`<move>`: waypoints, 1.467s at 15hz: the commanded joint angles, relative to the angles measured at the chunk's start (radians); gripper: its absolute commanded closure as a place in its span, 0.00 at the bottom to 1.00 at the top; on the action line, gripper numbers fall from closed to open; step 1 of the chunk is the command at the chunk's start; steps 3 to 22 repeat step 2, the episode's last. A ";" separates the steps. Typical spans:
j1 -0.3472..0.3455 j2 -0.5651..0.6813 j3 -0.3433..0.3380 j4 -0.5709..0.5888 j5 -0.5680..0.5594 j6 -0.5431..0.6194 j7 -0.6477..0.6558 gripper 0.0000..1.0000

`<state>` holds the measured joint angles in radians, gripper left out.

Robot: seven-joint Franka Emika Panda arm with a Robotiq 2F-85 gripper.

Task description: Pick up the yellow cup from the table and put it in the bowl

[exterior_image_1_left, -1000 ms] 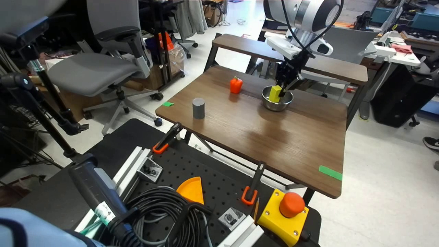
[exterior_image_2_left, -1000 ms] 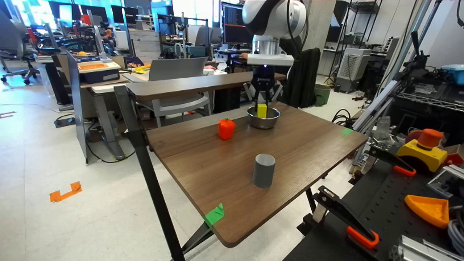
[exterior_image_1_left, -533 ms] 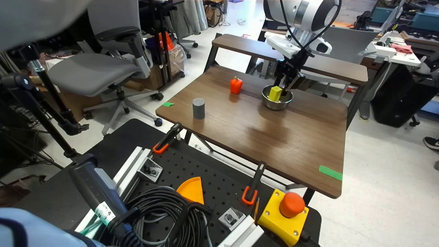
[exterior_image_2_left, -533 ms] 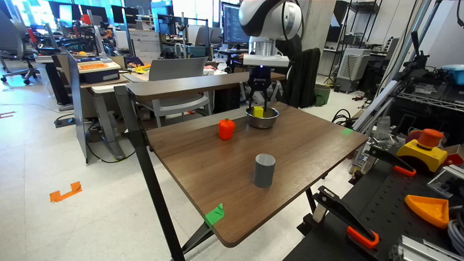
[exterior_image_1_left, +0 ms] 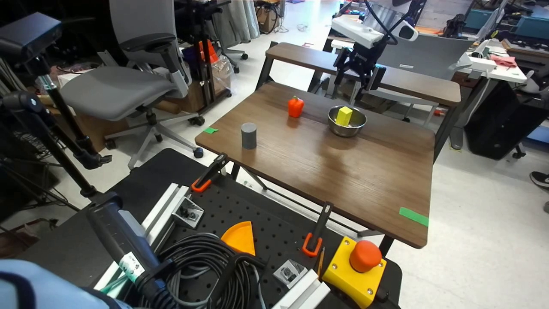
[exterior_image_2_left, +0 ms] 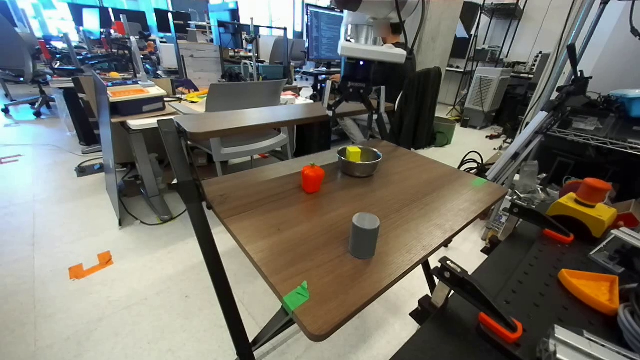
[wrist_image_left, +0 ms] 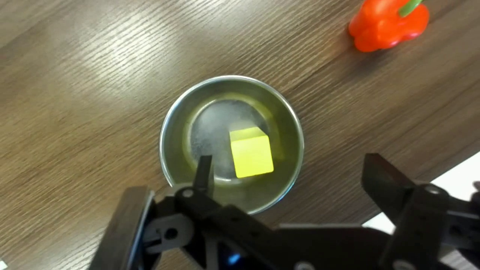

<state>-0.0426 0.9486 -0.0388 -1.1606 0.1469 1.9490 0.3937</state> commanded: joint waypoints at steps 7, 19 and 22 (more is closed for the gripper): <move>0.002 0.013 -0.010 0.006 0.006 -0.003 -0.003 0.00; 0.002 0.013 -0.010 0.006 0.006 -0.003 -0.003 0.00; 0.002 0.013 -0.010 0.006 0.006 -0.003 -0.003 0.00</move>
